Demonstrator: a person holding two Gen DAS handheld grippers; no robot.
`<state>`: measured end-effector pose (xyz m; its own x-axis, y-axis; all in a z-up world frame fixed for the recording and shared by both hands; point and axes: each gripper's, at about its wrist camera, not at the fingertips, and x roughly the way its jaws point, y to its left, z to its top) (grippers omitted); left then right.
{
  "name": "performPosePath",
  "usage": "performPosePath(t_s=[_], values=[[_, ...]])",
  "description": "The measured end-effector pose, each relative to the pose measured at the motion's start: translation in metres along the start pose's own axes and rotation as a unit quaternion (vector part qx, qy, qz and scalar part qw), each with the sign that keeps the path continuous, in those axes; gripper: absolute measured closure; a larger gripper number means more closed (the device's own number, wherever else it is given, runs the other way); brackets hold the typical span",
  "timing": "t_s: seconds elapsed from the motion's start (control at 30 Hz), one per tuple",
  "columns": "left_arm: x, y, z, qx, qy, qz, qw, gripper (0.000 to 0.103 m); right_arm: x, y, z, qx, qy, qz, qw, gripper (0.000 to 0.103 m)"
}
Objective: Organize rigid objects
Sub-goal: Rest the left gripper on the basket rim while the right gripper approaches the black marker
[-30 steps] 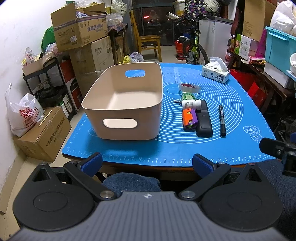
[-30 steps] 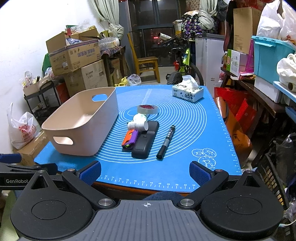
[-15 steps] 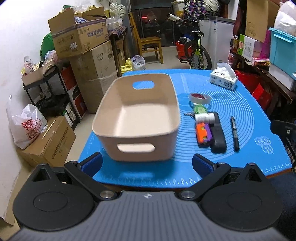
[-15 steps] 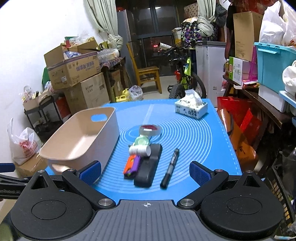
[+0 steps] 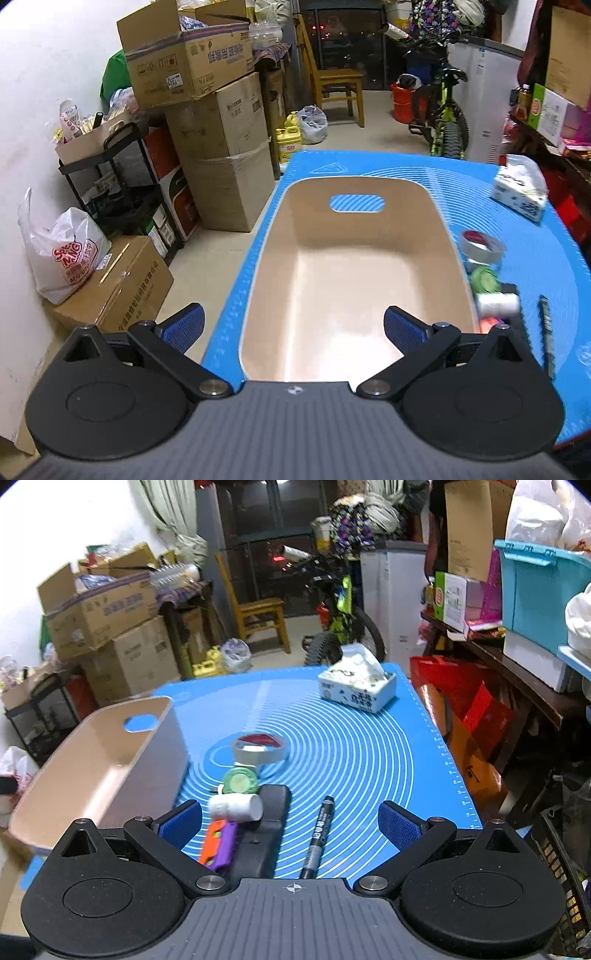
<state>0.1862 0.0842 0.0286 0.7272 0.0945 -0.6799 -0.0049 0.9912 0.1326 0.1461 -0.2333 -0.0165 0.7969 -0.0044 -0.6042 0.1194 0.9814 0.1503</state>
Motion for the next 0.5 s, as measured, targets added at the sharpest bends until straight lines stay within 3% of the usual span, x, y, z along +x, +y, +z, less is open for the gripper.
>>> performPosePath(t_s=[0.37, 0.4, 0.43, 0.5], values=[[0.091, 0.029, 0.009, -0.028, 0.078, -0.011, 0.9965, 0.002, 0.088, -0.007, -0.006, -0.006, 0.054, -0.046, 0.997, 0.003], [0.096, 0.032, 0.007, -0.032, 0.083, -0.013, 0.9960, 0.006, 0.096, -0.007, -0.007, -0.006, 0.061, -0.051, 0.997, 0.003], [0.100, 0.034, 0.005, -0.034, 0.087, -0.015, 0.9955, 0.016, 0.103, -0.007, -0.009, -0.006, 0.067, -0.054, 0.996, 0.004], [0.107, 0.037, 0.000, -0.032, 0.100, -0.017, 0.9943, 0.019, 0.115, -0.006, -0.013, -0.007, 0.078, -0.060, 0.995, 0.005]])
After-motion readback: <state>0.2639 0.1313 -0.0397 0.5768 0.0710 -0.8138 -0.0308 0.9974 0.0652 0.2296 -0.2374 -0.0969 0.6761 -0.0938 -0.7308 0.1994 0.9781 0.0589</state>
